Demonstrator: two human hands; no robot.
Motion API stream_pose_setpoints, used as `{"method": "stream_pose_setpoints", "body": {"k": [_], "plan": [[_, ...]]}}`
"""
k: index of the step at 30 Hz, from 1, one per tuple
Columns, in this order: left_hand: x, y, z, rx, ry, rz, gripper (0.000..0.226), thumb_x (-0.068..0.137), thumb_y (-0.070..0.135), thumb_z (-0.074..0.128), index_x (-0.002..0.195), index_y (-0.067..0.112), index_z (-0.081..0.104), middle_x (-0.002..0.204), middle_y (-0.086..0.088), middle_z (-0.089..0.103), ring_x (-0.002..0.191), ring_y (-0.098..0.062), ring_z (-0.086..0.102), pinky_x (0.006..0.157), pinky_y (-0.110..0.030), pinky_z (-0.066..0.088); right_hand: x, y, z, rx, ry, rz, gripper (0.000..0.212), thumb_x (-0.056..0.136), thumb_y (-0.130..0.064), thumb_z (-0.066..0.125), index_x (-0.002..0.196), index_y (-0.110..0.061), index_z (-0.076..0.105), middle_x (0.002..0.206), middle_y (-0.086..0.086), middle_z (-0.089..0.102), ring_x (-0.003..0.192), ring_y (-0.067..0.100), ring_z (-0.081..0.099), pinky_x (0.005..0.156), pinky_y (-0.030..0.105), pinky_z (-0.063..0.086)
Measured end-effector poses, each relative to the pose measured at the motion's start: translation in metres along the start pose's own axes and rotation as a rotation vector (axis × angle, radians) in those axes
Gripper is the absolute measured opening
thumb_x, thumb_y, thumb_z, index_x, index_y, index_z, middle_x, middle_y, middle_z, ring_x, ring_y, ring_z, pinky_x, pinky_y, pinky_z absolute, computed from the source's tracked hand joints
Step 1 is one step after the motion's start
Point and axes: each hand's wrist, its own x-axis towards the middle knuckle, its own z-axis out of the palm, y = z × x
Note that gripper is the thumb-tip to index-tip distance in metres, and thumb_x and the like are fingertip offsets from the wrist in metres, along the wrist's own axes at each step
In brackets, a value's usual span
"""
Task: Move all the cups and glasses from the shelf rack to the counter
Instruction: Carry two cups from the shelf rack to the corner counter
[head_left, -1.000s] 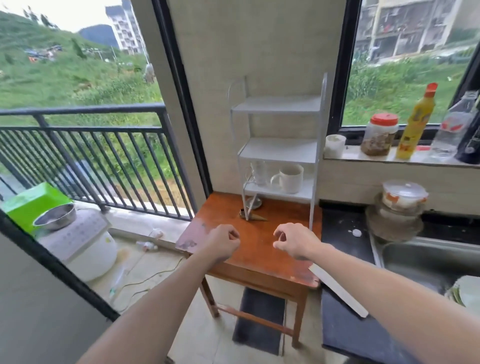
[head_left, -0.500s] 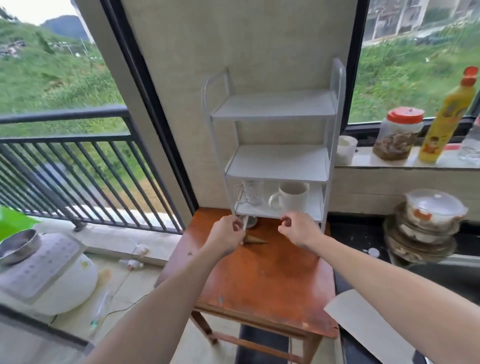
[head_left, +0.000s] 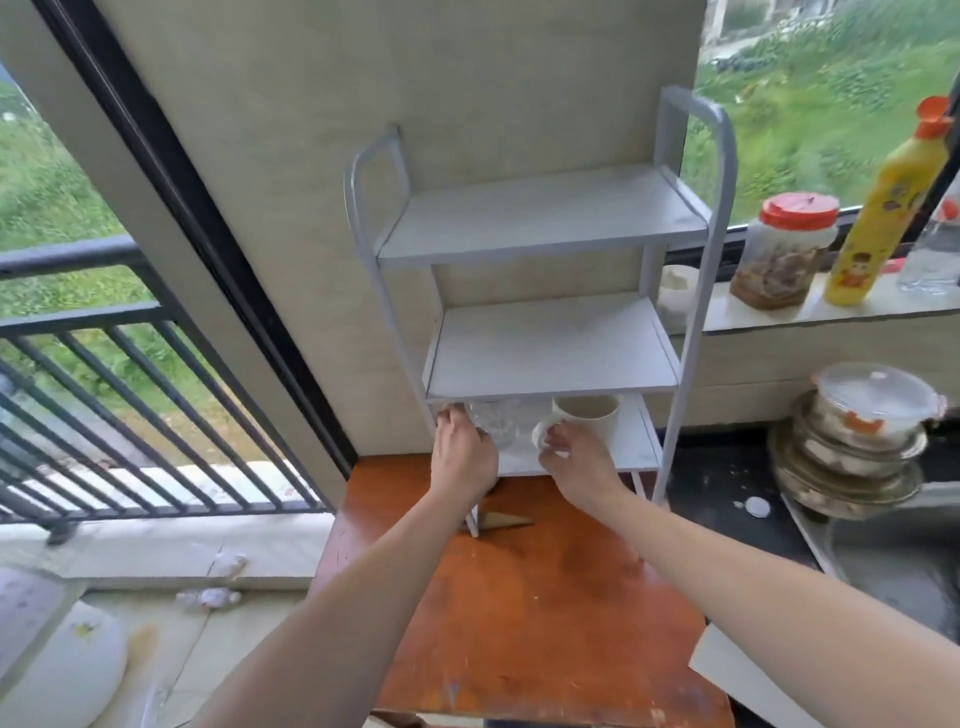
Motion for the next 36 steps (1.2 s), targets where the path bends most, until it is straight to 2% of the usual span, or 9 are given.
{"method": "stream_pose_setpoints", "body": {"k": [7,9,11,14,16,19,25,32,36], "plan": [[0.030,-0.004,0.011,-0.075,0.020,0.027,0.039,0.091,0.004,0.039,0.128,0.002,0.049,0.129,-0.017,0.049,0.117,-0.036,0.048,0.093,-0.038,0.040,0.009,0.007,0.021,0.295,0.107,0.015,0.024,0.090,-0.004,0.053,0.112,-0.009,0.062,0.107,0.004,0.066,0.107,0.021,0.061,0.096,0.033,0.046],[0.035,-0.014,0.014,-0.107,-0.054,0.028,0.032,0.095,0.012,0.038,0.118,0.003,0.058,0.110,-0.015,0.059,0.100,-0.035,0.056,0.079,-0.035,0.045,0.009,0.008,0.022,0.371,0.085,0.010,0.030,0.091,-0.002,0.051,0.118,-0.007,0.061,0.111,0.005,0.065,0.110,0.022,0.060,0.099,0.036,0.045],[0.038,-0.022,0.015,-0.173,-0.112,0.015,0.030,0.098,0.021,0.038,0.103,0.004,0.062,0.084,-0.007,0.059,0.077,-0.029,0.054,0.062,-0.032,0.040,0.008,0.009,0.021,0.362,0.068,0.005,0.030,0.092,-0.004,0.051,0.120,-0.011,0.061,0.115,0.002,0.065,0.110,0.017,0.060,0.094,0.031,0.045],[0.037,-0.025,0.016,-0.268,-0.177,-0.005,0.030,0.099,0.030,0.043,0.109,0.011,0.063,0.096,-0.002,0.059,0.084,-0.020,0.054,0.076,-0.030,0.040,0.002,0.013,0.016,0.374,0.080,0.014,0.021,0.095,-0.014,0.052,0.109,-0.023,0.062,0.111,-0.004,0.066,0.103,0.011,0.059,0.086,0.029,0.045],[0.032,-0.021,0.017,-0.329,-0.230,-0.011,0.031,0.098,0.034,0.045,0.097,0.010,0.065,0.102,-0.006,0.061,0.095,-0.024,0.055,0.088,-0.036,0.045,-0.003,0.015,0.011,0.388,0.101,0.037,0.014,0.095,-0.019,0.054,0.099,-0.031,0.062,0.103,-0.009,0.065,0.096,0.008,0.059,0.080,0.026,0.047],[0.019,-0.015,0.018,-0.386,-0.275,-0.037,0.035,0.097,0.034,0.048,0.076,0.011,0.064,0.102,-0.010,0.066,0.100,-0.027,0.058,0.095,-0.042,0.045,-0.014,0.017,0.002,0.425,0.114,0.114,0.007,0.095,-0.029,0.056,0.097,-0.026,0.062,0.094,-0.004,0.064,0.087,0.013,0.059,0.066,0.024,0.048],[-0.011,-0.013,0.017,-0.547,-0.335,-0.170,0.035,0.097,0.029,0.048,0.075,0.006,0.062,0.085,-0.011,0.072,0.085,-0.023,0.067,0.074,-0.035,0.049,-0.037,0.022,-0.023,0.389,0.182,0.220,0.019,0.098,-0.030,0.052,0.091,-0.017,0.064,0.077,0.004,0.062,0.075,0.018,0.059,0.064,0.029,0.057],[-0.062,-0.006,0.012,-0.707,-0.299,-0.334,0.029,0.093,0.024,0.048,0.067,0.014,0.055,0.050,0.000,0.057,0.055,-0.019,0.054,0.060,-0.034,0.046,-0.067,0.025,-0.057,0.466,0.151,0.293,0.029,0.096,-0.025,0.055,0.074,-0.008,0.064,0.061,0.002,0.053,0.063,0.018,0.052,0.054,0.028,0.049],[-0.089,-0.010,0.009,-0.713,-0.292,-0.369,0.028,0.086,0.019,0.044,0.057,0.019,0.044,0.051,-0.001,0.046,0.048,-0.018,0.043,0.051,-0.030,0.042,-0.087,0.023,-0.072,0.467,0.126,0.305,0.030,0.091,-0.019,0.057,0.063,-0.011,0.061,0.052,0.000,0.047,0.052,0.017,0.045,0.041,0.025,0.035]]}}
